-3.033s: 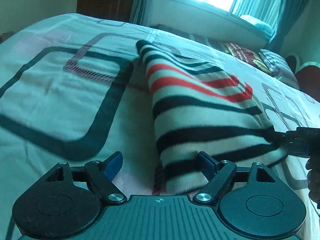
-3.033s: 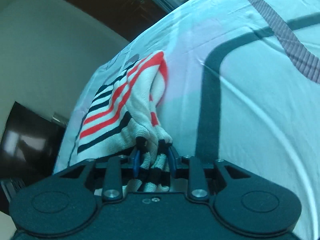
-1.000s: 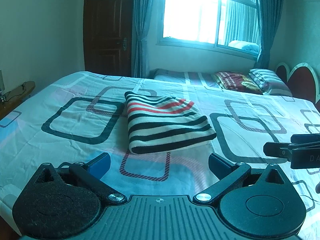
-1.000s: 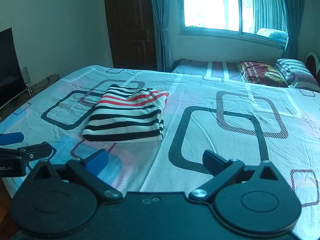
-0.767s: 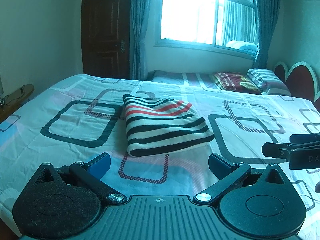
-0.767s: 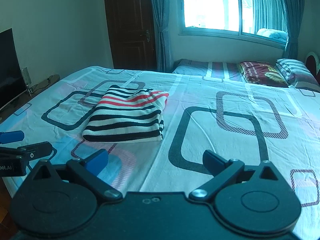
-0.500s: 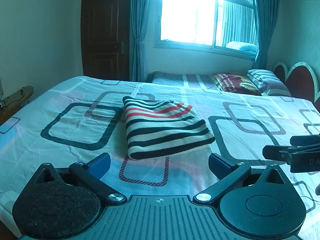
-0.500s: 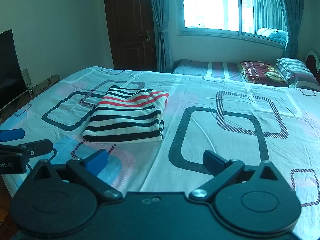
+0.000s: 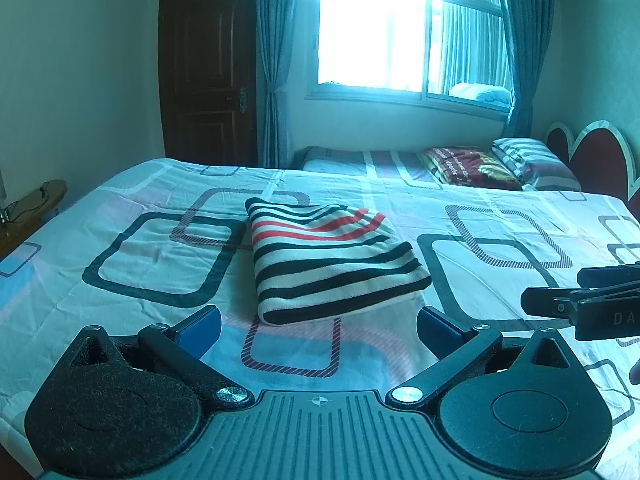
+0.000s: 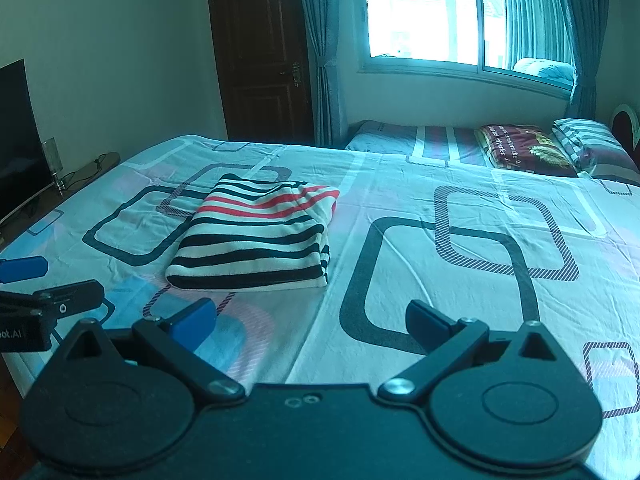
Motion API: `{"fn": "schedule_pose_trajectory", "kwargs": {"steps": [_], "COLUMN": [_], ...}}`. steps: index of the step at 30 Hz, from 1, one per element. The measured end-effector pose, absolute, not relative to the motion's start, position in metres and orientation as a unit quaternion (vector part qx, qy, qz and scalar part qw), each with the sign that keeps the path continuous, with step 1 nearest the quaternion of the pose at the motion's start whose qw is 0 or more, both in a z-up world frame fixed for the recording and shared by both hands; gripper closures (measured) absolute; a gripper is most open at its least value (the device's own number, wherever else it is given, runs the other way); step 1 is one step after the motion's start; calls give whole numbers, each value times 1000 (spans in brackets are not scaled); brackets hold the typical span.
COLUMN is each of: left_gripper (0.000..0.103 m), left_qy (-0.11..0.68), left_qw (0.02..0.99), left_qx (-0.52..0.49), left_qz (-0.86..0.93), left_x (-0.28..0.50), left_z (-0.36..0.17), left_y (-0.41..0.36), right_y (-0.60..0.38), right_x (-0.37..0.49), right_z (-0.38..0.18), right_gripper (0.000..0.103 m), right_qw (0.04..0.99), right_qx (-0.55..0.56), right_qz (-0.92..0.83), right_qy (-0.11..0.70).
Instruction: Fold small clothes
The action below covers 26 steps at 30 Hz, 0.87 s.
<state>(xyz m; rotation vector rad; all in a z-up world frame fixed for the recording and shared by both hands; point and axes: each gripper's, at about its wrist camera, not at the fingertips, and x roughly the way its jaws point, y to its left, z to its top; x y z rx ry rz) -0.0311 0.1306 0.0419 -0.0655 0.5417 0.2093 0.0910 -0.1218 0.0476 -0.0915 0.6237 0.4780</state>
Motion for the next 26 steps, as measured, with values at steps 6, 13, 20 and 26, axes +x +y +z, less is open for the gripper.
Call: {"fn": "schedule_pose_trajectory", "kwargs": {"steps": [6, 13, 20, 26], "left_gripper": [0, 0, 0, 0], "left_qy": [262, 261, 264, 254], "left_qw": [959, 960, 959, 962], "left_qx": [-30, -31, -32, -38], "left_qz": [99, 93, 99, 96], "left_x": [-31, -32, -33, -36], "left_z": [43, 42, 39, 39], "left_y": [130, 129, 130, 131], "right_y": [-121, -120, -122, -124], "right_x": [91, 91, 91, 91], "right_z": [47, 48, 48, 48], "right_gripper": [2, 2, 2, 2], "right_qw": [923, 924, 924, 924], "right_qx": [-45, -46, -48, -49], "right_qz": [233, 232, 235, 237], "right_qy": [302, 301, 299, 297]}}
